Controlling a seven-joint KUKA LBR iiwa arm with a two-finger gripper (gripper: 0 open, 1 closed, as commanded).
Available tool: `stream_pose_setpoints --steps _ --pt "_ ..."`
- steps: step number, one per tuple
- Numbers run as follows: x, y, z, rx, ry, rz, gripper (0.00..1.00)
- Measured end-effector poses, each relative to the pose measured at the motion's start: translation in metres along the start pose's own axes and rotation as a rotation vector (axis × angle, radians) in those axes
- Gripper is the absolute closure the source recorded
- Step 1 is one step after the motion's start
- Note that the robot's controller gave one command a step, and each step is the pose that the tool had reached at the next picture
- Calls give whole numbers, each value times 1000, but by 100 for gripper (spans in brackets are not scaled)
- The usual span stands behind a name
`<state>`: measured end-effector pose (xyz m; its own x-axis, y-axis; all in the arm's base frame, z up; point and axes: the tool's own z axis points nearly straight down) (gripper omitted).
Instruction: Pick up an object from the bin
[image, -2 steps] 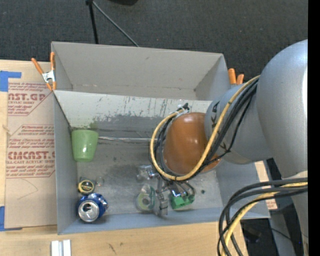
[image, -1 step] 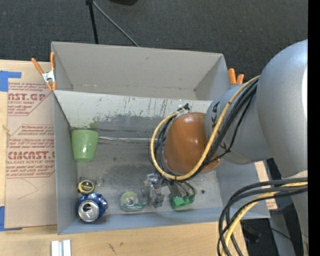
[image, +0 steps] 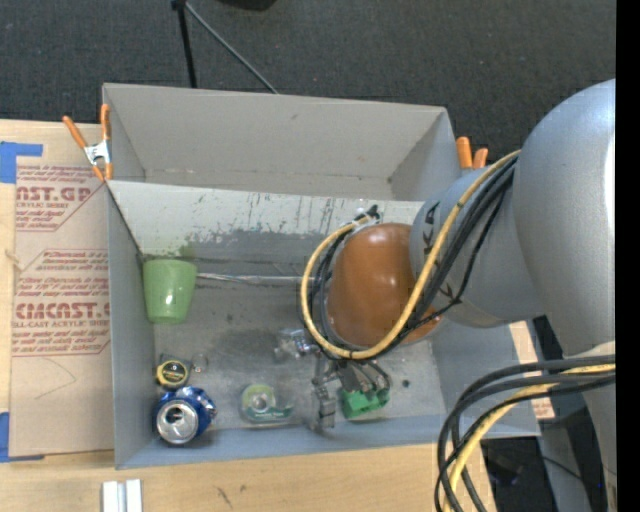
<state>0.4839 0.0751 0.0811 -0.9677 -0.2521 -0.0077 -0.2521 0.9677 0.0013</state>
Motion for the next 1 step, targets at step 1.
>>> stream_pose_setpoints --steps 1 --pt "-25 88 0 -2 4 -264 0"
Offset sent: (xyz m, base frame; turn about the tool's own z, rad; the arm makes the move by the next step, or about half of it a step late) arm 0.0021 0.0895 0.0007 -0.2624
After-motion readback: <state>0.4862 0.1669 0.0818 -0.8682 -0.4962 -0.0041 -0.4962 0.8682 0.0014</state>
